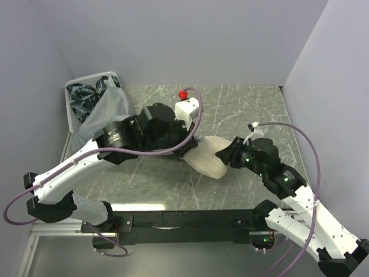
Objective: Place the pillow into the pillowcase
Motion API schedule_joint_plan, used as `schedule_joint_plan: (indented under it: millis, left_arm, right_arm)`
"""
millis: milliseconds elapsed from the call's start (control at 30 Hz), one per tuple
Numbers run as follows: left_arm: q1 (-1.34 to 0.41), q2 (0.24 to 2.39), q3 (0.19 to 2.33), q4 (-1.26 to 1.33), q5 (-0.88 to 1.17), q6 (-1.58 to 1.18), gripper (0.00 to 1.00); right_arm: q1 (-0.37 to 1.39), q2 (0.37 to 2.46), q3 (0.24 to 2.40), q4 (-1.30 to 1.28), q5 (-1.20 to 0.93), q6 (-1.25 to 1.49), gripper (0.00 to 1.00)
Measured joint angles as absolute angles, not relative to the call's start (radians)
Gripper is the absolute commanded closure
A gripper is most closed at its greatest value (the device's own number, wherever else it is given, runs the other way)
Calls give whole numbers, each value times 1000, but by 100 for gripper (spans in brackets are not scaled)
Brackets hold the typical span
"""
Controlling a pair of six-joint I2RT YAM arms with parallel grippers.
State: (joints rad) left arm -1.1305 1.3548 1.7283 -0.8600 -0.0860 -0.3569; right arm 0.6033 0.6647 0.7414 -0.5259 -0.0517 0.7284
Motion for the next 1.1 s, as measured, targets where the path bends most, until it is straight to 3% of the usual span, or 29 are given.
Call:
schedule_joint_plan:
  millis: [267,400,633,833,900,1033,1100]
  left_arm:
    - [-1132,1474,1990,-971,129,-232,97]
    - [-1119,1521,2072,-1019,175,-218,98]
    - [-884,1512,2031,-971,312,-306,98]
    - [-667,1565,1949,-890,450,-395,99]
    - [-617,1636,1946,-846,476,-419,92]
    - [-557,1862,2016,-801,484,-454,76]
    - [-542,2000,2109,-781,472,-467,56]
  right_arm:
    - [604,703,852,-511,-58,748,39]
    - [604,748,852,-478,-41,750,18]
    - [604,755,822,-448,43,745,19]
    - [604,765,744,-403,90,777,11]
    - [604,797,737,-375,111,783,5]
    - [556,925,764,-299,136,778,4]
    - [480,1013,801,-247,99,765,2]
